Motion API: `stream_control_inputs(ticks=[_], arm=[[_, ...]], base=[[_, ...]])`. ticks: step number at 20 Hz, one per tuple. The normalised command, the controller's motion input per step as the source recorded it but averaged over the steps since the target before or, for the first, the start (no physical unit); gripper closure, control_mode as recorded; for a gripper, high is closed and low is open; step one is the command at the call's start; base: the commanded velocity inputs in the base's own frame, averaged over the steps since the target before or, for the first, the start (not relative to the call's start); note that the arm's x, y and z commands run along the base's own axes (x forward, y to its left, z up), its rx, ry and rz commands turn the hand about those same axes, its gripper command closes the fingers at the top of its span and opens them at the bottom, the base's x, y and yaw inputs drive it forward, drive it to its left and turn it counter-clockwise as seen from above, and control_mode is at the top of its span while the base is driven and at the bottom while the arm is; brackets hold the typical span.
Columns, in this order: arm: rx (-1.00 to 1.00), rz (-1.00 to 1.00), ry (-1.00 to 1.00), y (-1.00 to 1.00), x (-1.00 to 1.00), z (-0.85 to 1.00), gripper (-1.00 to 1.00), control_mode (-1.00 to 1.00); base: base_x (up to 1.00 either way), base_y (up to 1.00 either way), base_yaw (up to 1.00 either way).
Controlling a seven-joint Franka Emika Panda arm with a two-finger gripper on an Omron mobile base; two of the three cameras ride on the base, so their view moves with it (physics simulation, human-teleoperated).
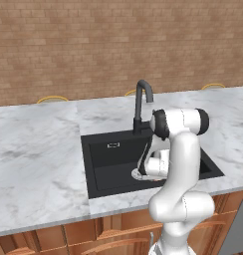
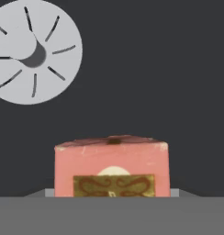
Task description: Pick up the bar soap and bar soap from the sink, and place them back in the cabinet, and close the cabinet door.
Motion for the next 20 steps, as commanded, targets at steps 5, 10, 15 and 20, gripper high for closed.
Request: stream_control_inputs(ticks=[5, 10, 15, 20], arm=[[0.00, 0.00, 0.00, 0.00, 0.02, 0.33, 1.00, -1.00], [0.00, 0.00, 0.00, -0.02, 0.00, 0.49, 1.00, -1.00], [0.00, 0.00, 0.00, -0.02, 0.00, 0.46, 1.00, -1.00], [0.00, 0.00, 0.00, -0.01, 0.00, 0.43, 1.00, -1.00]], base=[[0.00, 0.00, 0.00], [0.00, 0.00, 0.00], [0.00, 0.00, 0.00], [0.00, 0.00, 0.00]])
